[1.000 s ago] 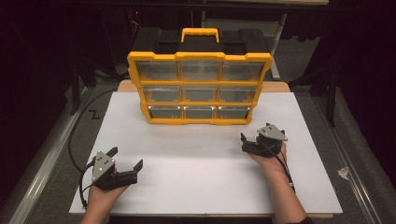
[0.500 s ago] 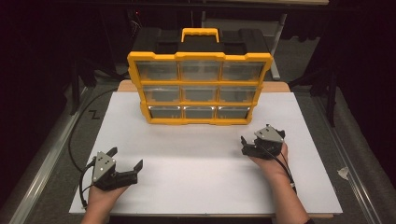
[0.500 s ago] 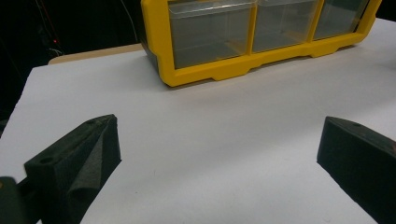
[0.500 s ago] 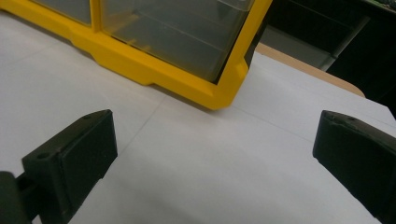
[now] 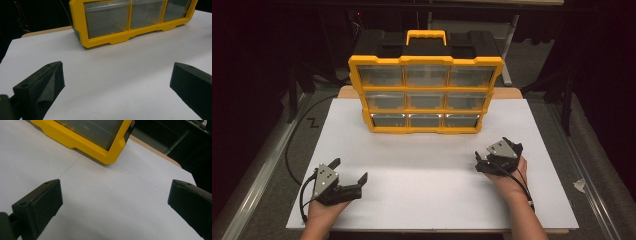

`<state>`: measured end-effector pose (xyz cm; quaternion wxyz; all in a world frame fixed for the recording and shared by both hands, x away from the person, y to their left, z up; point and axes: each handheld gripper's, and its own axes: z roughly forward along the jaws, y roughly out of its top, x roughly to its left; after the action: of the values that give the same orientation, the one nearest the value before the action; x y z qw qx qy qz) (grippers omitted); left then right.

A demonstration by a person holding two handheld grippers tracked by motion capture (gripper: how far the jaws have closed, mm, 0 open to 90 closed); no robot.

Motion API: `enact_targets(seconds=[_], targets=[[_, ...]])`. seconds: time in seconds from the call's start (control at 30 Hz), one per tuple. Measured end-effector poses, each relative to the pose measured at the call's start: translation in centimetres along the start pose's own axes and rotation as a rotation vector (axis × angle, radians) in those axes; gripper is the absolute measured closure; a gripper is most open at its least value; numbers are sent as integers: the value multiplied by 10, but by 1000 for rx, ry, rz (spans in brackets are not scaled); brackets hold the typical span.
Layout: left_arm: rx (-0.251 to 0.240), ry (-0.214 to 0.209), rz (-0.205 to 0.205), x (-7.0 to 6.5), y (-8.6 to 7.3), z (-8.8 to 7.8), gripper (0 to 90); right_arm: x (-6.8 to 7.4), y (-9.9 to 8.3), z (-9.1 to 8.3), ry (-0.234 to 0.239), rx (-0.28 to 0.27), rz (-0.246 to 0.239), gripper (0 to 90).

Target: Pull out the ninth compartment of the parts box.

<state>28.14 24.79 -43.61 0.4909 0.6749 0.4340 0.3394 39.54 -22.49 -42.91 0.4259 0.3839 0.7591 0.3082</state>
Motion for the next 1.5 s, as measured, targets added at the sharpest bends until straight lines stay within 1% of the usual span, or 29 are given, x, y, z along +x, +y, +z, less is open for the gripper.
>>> enact_targets(seconds=[0.1, 0.2, 0.27, 0.3, 0.4, 0.47, 0.57, 0.6, 0.67, 0.7, 0.73, 0.77, 0.8, 0.83, 0.87, 0.93, 0.97, 1.0, 1.07, 1.1, 1.13, 1.17, 1.23, 1.27, 1.33, 1.37, 1.4, 1.43, 1.5], targets=[[-5, 2, 6, 0, 0, 0, 2, 1, 0, -1, 3, 5, -34, 9], [5, 7, 4, 0, 0, 0, 2, 3, 0, -2, 2, 8, -58, 9], [3, 9, 1, 1, 0, 0, 2, 6, 1, -3, -3, 13, -96, 9], [2, 11, 0, 1, 0, 0, 2, 8, 1, -3, -3, 13, -102, 8], [-2, 12, -4, 1, 0, 0, 2, 13, 2, -4, -14, 15, -158, 10], [-3, 11, -6, 1, 0, 0, 2, 16, 2, -4, -24, 7, -209, 9], [-3, 16, -14, 2, -1, 0, 2, 20, 3, -4, -34, -1, -256, 9], [-3, 16, -14, 2, -1, 0, 2, 20, 3, -4, -34, -1, -256, 9], [-1, 17, -24, 3, -2, 0, 2, 24, 5, -6, -44, -3, -303, 10], [-1, 17, -24, 3, -2, 0, 2, 24, 5, -6, -44, -3, -303, 10], [-1, 17, -25, 3, -2, 0, 2, 27, 6, -6, -52, -5, -341, 10], [0, 17, -25, 3, -1, 0, 2, 29, 6, -7, -56, -4, -362, 10], [0, 15, -24, 3, -1, 0, 2, 31, 7, -7, -60, -7, -364, 10], [1, 13, -22, 3, -1, 0, 2, 31, 8, -7, -65, -6, -403, 10], [2, 11, -19, 3, -1, 0, 2, 33, 7, -7, -70, -7, -396, 10], [6, 4, -18, 3, -1, 0, 2, 35, 9, -8, -82, -13, -437, 10], [6, 4, -18, 3, -1, 0, 2, 35, 9, -8, -82, -13, -437, 10], [7, 4, -13, 2, -2, 0, 2, 37, 10, -11, -97, -6, -479, 10], [7, 4, -12, 2, -2, 0, 2, 39, 11, -11, -99, -14, -477, 10], [6, 3, -11, 2, -2, 0, 2, 41, 13, -13, -114, -15, -535, 10], [6, 3, -9, 2, -2, 0, 2, 42, 13, -14, -118, -14, -541, 10], [6, 3, -9, 2, -2, 0, 2, 43, 14, -14, -125, -17, -575, 10], [3, 3, -7, 2, -1, 0, 2, 46, 14, -15, -135, -14, -595, 10], [2, 4, -6, 2, -1, 0, 2, 47, 15, -16, -143, -15, -617, 10], [3, 5, -7, 2, -2, 0, 2, 48, 15, -16, -149, -17, -625, 10], [11, 5, -12, 2, -2, 0, 2, 51, 15, -16, -161, -22, -656, 10], [11, 5, -12, 2, -2, 0, 2, 51, 15, -16, -161, -22, -656, 10], [13, 6, -11, 2, -2, 0, 2, 52, 15, -16, -168, -18, -687, 11], [10, 7, -12, 3, -2, 0, 2, 53, 15, -16, -181, -22, -725, 11]])
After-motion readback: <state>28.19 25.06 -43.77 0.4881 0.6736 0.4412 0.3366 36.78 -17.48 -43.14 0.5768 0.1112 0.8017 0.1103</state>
